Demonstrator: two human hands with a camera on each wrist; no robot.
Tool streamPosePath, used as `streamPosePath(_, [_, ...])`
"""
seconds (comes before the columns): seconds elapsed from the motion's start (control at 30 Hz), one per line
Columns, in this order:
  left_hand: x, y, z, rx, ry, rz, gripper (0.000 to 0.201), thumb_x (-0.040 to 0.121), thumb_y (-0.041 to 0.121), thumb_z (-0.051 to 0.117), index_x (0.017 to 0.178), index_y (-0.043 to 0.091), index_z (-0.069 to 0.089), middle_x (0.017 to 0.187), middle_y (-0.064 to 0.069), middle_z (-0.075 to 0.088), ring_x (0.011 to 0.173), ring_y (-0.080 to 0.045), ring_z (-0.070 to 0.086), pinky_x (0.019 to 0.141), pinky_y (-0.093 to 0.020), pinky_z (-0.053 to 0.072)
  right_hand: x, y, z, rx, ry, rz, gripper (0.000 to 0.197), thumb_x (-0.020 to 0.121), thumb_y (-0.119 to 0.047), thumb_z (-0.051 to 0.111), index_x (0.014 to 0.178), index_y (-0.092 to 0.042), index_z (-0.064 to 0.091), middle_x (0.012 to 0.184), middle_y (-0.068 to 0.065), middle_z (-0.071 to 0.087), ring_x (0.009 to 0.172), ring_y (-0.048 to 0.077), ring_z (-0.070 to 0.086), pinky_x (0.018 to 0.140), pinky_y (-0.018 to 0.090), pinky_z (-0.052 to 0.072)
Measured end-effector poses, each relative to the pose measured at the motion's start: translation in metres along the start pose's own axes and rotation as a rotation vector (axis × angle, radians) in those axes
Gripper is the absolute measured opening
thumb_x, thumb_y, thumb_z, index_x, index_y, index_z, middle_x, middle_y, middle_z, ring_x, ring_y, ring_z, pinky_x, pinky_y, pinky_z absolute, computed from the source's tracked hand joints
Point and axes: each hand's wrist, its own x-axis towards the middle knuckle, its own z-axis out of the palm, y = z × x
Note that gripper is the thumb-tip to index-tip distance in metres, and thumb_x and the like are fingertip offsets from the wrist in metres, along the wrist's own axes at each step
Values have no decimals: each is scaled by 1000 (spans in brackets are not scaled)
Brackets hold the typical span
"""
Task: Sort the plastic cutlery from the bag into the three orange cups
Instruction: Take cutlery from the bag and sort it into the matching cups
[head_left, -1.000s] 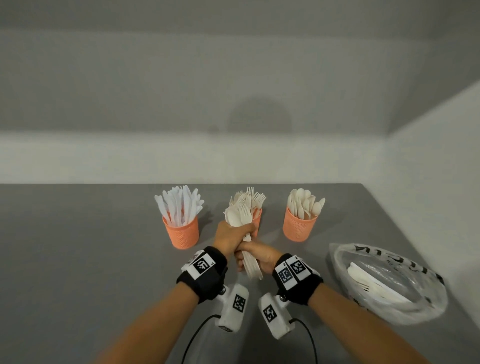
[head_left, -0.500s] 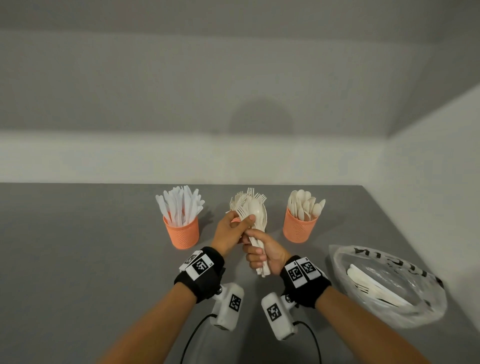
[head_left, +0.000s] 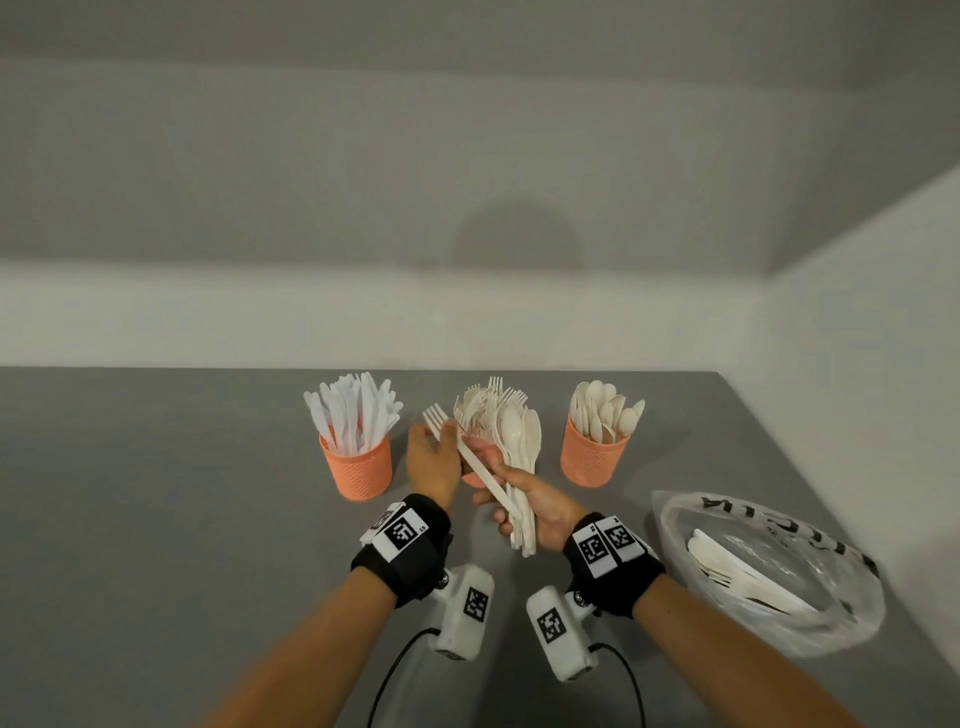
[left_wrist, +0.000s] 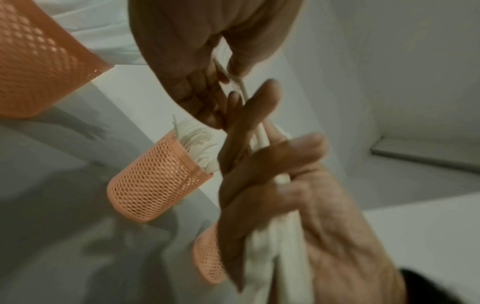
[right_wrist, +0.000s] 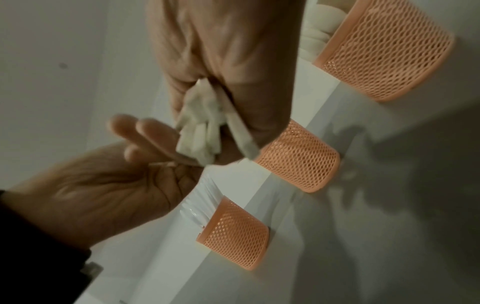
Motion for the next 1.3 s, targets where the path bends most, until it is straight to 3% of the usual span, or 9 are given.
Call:
streamPosePath(0.07, [3, 6, -2, -156, 60, -7, 12, 95, 24, 47, 89, 13, 47, 62, -5, 62, 55, -18, 62, 61, -36, 57, -1, 1, -3, -29, -6, 29, 27, 96, -38, 40, 106, -21, 58, 71, -1, 70, 46, 7, 58, 44, 18, 47])
streamPosePath(0.17, [4, 13, -4, -225, 48, -22, 16, 96, 15, 47, 81, 13, 42, 34, 7, 42, 30, -1, 38, 34, -15, 34, -1, 3, -6, -80, -11, 46, 24, 96, -36, 41, 105, -23, 59, 73, 0, 69, 51, 9, 61, 50, 22, 52])
streamPosePath(0.37, [-2, 9, 3, -100, -224, -203, 32, 85, 23, 63, 61, 13, 45, 41, 6, 40, 32, -5, 32, 34, -15, 27, 2, 4, -8, -74, -4, 36, 22, 98, -30, 39, 100, -20, 58, 41, -8, 40, 31, 3, 32, 37, 16, 35])
streamPosePath(0.57, [-6, 6, 3, 61, -473, -227, 36, 85, 28, 61, 54, 17, 46, 38, 6, 37, 33, -4, 26, 33, -16, 19, -2, -3, -10, -91, -55, 58, 27, 97, -36, 38, 94, -17, 57, 42, -8, 42, 30, 2, 31, 35, 15, 32])
streamPosePath(0.93, [10, 13, 7, -37, -223, -260, 32, 94, 15, 35, 66, 8, 50, 51, -2, 50, 34, -7, 41, 34, -16, 32, -3, -6, -8, -245, -37, 52, 22, 97, -32, 43, 97, -21, 62, 49, -4, 58, 32, 5, 40, 37, 15, 35])
streamPosePath(1.07, [26, 14, 3, -283, -103, -323, 31, 95, 12, 29, 73, 8, 51, 63, -4, 58, 47, -11, 43, 36, -16, 34, 0, -6, -8, -298, -13, 36, 19, 96, -28, 46, 95, -21, 64, 48, -5, 59, 36, 5, 46, 39, 16, 40])
streamPosePath(1.13, [31, 16, -1, -410, -45, -362, 30, 95, 12, 30, 72, 10, 50, 51, -1, 58, 48, -13, 48, 43, -20, 40, 2, -5, -8, -307, 35, 26, 18, 95, -26, 49, 90, -19, 65, 45, -6, 56, 36, 5, 45, 39, 17, 40])
streamPosePath(1.2, [34, 16, -2, -447, 0, -389, 33, 96, 19, 30, 68, 13, 47, 39, 3, 52, 44, -13, 50, 48, -24, 44, 4, -4, -9, -304, 96, 18, 14, 94, -20, 53, 85, -17, 64, 39, -7, 48, 32, 5, 40, 37, 16, 36])
streamPosePath(1.3, [33, 17, -1, -483, 60, -410, 43, 99, 42, 23, 74, 15, 44, 47, -1, 40, 35, -13, 45, 49, -26, 46, 6, -3, -9, -330, 135, 4, 9, 91, -12, 56, 84, -15, 60, 35, -9, 37, 29, 4, 31, 35, 14, 30])
